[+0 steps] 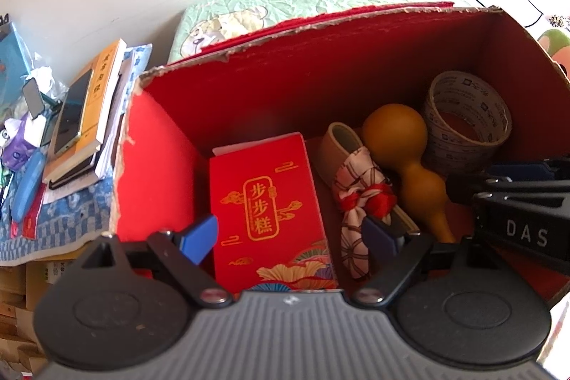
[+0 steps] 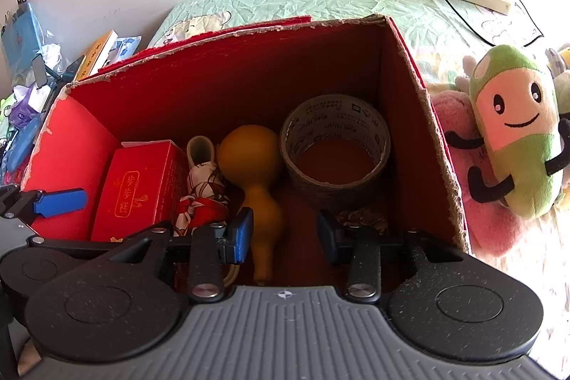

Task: Organize objects
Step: 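Withdraw the right gripper up and out of the box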

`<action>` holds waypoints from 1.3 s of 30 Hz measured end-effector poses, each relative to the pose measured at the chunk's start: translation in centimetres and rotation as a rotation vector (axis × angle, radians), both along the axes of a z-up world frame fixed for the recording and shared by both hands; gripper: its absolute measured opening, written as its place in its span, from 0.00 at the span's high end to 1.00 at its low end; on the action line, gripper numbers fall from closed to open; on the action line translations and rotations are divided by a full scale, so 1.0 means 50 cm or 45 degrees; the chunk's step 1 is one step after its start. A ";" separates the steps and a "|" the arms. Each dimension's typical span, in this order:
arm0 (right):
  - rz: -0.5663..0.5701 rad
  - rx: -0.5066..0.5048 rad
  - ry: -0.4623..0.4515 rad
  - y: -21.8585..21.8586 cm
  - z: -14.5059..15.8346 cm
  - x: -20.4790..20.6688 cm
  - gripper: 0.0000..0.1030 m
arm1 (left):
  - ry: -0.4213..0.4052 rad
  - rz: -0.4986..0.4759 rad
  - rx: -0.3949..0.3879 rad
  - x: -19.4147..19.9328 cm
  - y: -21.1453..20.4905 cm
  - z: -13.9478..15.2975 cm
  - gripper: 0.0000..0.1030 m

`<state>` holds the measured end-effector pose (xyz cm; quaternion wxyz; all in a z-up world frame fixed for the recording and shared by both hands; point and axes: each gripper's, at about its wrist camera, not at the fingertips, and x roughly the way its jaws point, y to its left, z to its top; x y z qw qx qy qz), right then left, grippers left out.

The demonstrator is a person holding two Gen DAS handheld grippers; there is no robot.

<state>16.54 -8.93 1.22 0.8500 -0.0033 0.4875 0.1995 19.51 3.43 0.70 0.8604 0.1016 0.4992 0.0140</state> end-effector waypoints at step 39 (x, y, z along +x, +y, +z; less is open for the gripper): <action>0.003 0.061 -0.196 -0.045 0.116 -0.075 0.52 | -0.154 0.101 -0.026 -0.101 -0.010 0.120 0.15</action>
